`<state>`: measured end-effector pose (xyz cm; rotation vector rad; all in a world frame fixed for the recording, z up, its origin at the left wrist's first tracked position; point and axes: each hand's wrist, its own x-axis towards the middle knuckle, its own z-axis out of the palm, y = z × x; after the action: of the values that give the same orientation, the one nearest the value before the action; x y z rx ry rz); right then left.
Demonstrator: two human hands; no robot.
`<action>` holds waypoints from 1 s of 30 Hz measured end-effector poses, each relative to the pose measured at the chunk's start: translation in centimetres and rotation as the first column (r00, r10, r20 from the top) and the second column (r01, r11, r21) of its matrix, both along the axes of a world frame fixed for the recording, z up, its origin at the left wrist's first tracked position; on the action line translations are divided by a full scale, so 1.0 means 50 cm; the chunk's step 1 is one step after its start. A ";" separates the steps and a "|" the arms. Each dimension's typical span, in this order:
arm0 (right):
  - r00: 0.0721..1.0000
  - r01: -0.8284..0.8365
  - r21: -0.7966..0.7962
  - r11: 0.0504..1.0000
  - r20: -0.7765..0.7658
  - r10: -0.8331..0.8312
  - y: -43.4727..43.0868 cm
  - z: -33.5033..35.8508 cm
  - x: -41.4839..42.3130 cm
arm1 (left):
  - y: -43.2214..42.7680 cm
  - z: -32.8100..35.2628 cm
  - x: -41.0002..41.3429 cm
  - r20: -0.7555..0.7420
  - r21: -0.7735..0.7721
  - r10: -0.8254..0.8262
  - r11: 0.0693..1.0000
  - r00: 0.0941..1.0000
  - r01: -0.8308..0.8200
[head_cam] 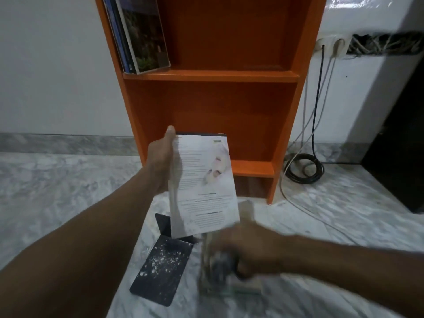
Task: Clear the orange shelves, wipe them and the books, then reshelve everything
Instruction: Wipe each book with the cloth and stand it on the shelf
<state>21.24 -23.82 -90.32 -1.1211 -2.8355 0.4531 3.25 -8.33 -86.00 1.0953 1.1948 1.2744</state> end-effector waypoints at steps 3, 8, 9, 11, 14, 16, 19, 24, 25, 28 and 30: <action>0.881 0.356 0.190 0.915 -0.394 -0.261 0.080 0.124 0.018 | 0.003 -0.005 0.000 -0.019 -0.008 0.021 1.000 1.000 -0.021; 0.761 0.636 0.377 0.673 -0.450 -0.468 0.198 0.180 0.001 | -0.015 0.017 0.051 -0.048 0.008 -0.017 1.000 0.999 0.018; 0.775 0.629 0.381 0.677 -0.376 -0.508 0.189 0.150 -0.007 | -0.015 0.022 0.061 -0.034 0.008 -0.010 1.000 0.999 0.011; 0.871 0.491 0.441 0.751 -0.258 -0.417 0.138 0.049 -0.016 | -0.013 0.032 0.070 -0.016 0.021 0.036 0.999 0.999 -0.036; 0.997 0.082 0.383 0.920 -0.042 -0.072 0.015 -0.064 0.004 | -0.001 0.027 0.055 -0.064 0.038 0.164 0.986 0.984 -0.162; 1.000 0.012 0.202 0.979 0.021 -0.016 -0.026 -0.057 0.037 | 0.008 0.017 0.037 -0.117 0.038 0.220 0.975 0.968 -0.217; 0.927 0.307 0.171 0.936 -0.274 -0.254 0.023 0.022 0.079 | 0.024 0.006 0.026 -0.158 0.029 0.255 0.967 0.954 -0.253; 0.686 0.674 0.372 0.638 -0.635 -0.355 0.174 0.197 0.127 | 0.013 0.020 0.070 -0.175 0.072 0.233 0.972 0.957 -0.224; 0.690 0.672 0.350 0.653 -0.616 -0.380 0.190 0.202 0.124 | 0.012 0.024 0.077 -0.163 0.077 0.215 0.976 0.963 -0.205; 0.809 0.538 0.337 0.773 -0.465 -0.360 0.187 0.130 0.106 | 0.009 0.039 0.090 -0.138 0.093 0.196 0.978 0.971 -0.185; 0.885 0.409 0.362 0.837 -0.380 -0.268 0.130 0.039 0.111 | 0.019 0.045 0.073 -0.134 0.083 0.240 0.970 0.962 -0.230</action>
<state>26.81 -17.32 -88.40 -1.2824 -2.2292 -0.0338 6.88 -7.40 -83.77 1.1337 1.4328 1.4448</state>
